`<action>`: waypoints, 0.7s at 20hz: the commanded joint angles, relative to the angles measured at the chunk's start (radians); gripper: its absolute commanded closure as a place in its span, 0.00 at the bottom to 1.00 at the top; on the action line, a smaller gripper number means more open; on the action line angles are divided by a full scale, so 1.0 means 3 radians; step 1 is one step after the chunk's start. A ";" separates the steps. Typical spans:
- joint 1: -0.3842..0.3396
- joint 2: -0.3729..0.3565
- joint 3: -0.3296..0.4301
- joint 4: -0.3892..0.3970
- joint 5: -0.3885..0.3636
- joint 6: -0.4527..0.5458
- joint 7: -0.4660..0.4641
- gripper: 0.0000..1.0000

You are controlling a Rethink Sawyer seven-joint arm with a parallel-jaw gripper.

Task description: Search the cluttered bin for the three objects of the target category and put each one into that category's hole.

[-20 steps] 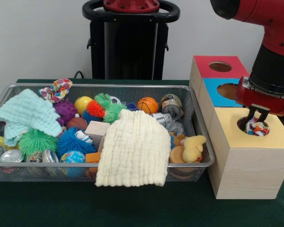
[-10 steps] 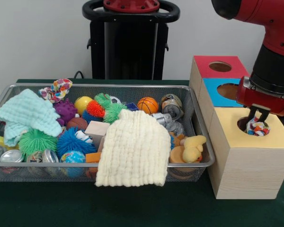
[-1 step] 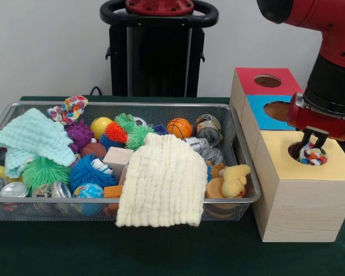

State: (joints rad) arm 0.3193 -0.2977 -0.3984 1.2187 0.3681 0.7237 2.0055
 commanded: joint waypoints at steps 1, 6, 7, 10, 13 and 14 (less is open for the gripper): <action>-0.0150 0.0009 0.0210 0.0184 0.0083 0.0098 0.0739 1.00; -0.0208 0.0004 0.0198 0.0022 0.0081 0.0306 0.0706 1.00; -0.0206 0.0006 0.0189 0.0001 0.0078 0.0334 0.0715 1.00; -0.0212 0.0031 0.0164 -0.0092 0.0069 0.0423 0.0734 1.00; -0.0215 0.0042 0.0160 -0.0134 0.0065 0.0457 0.0745 1.00; -0.0213 0.0053 0.0146 -0.0158 0.0060 0.0472 0.0760 1.00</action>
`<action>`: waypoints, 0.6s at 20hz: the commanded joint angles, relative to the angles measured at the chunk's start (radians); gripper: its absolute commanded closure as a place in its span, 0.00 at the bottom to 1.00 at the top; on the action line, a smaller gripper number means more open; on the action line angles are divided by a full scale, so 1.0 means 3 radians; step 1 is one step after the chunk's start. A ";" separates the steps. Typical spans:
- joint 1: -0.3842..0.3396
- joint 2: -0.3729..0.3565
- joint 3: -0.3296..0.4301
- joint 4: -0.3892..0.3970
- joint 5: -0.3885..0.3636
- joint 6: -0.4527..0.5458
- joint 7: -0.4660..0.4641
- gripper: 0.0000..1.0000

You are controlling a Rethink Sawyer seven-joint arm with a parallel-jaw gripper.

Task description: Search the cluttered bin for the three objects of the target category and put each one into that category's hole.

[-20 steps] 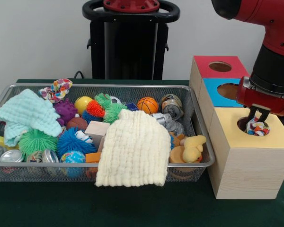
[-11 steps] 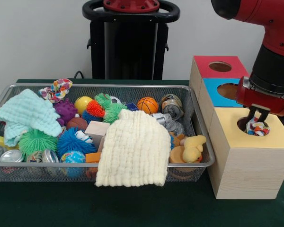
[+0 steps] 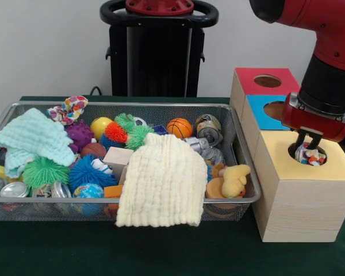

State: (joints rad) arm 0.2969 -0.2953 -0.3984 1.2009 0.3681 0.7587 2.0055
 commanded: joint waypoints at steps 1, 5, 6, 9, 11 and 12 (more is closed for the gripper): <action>-0.0129 0.0047 0.0142 -0.0103 0.0064 0.0358 0.0780 1.00; -0.0114 0.0045 0.0148 -0.0083 0.0078 0.0325 0.0813 1.00; -0.0113 0.0043 0.0143 -0.0099 0.0074 0.0355 0.0811 1.00; -0.0124 0.0057 0.0130 -0.0162 0.0080 0.0444 0.0836 1.00; -0.0118 0.0056 0.0116 -0.0193 0.0078 0.0496 0.0853 1.00; -0.0116 0.0052 0.0109 -0.0205 0.0074 0.0520 0.0855 1.00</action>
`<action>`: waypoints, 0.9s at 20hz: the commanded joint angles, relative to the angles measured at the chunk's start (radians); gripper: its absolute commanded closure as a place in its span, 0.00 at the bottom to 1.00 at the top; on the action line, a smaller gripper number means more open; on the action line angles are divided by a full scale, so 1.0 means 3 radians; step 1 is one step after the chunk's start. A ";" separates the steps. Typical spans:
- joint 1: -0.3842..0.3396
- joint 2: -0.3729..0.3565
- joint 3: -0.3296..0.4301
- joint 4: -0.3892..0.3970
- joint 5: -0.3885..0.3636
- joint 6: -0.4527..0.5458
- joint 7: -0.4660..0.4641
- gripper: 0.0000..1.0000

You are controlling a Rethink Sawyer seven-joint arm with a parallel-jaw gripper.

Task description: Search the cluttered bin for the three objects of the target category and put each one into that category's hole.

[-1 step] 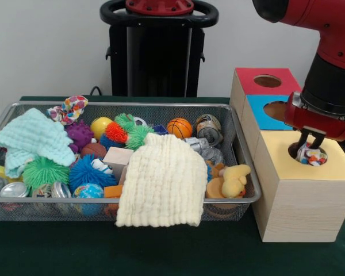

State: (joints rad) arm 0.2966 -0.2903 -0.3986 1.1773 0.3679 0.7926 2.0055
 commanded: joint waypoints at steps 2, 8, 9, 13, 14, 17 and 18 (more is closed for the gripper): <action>-0.0115 0.0034 0.0104 -0.0155 0.0072 0.0454 0.0859 1.00; -0.0116 0.0030 0.0094 -0.0192 0.0078 0.0527 0.0879 1.00; -0.0119 0.0028 0.0092 -0.0208 0.0082 0.0554 0.0884 1.00; -0.0124 0.0029 0.0082 -0.0244 0.0086 0.0608 0.0883 1.00; -0.0127 0.0027 0.0082 -0.0246 0.0091 0.0616 0.0883 1.00; -0.0128 0.0012 0.0082 -0.0229 0.0092 0.0619 0.0874 1.00; -0.0129 0.0009 0.0084 -0.0226 0.0093 0.0617 0.0874 1.00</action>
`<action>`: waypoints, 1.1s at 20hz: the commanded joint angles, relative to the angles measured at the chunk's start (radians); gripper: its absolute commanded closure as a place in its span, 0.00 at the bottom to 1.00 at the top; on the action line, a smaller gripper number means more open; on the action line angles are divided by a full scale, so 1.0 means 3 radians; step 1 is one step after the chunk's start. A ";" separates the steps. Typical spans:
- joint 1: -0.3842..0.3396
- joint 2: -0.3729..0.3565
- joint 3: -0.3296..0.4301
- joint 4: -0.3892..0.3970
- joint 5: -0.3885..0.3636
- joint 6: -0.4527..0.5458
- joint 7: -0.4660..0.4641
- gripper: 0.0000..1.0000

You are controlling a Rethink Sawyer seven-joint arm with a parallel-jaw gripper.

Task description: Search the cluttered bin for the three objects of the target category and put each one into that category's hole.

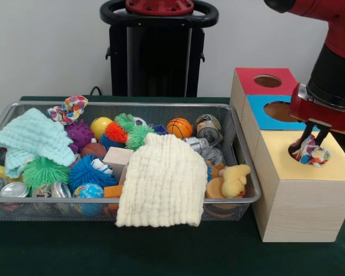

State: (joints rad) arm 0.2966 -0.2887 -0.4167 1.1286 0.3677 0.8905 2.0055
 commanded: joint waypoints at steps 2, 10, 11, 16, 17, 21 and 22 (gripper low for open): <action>-0.0126 0.0005 0.0145 -0.0049 0.0097 0.0272 0.0879 1.00; -0.0117 -0.0037 0.0198 0.0145 0.0134 0.0074 0.0873 1.00; -0.0107 -0.0030 0.0184 0.0139 0.0131 0.0076 0.0892 1.00; -0.0100 -0.0036 0.0173 0.0163 0.0117 0.0038 0.0874 1.00; -0.0099 -0.0030 0.0168 0.0154 0.0115 0.0040 0.0878 0.00; -0.0106 -0.0026 0.0171 0.0133 0.0119 0.0065 0.0874 0.00; -0.0101 -0.0022 0.0158 0.0122 0.0115 0.0082 0.0876 0.00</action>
State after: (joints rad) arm 0.2964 -0.2918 -0.4174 1.1268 0.3774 0.8938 2.0055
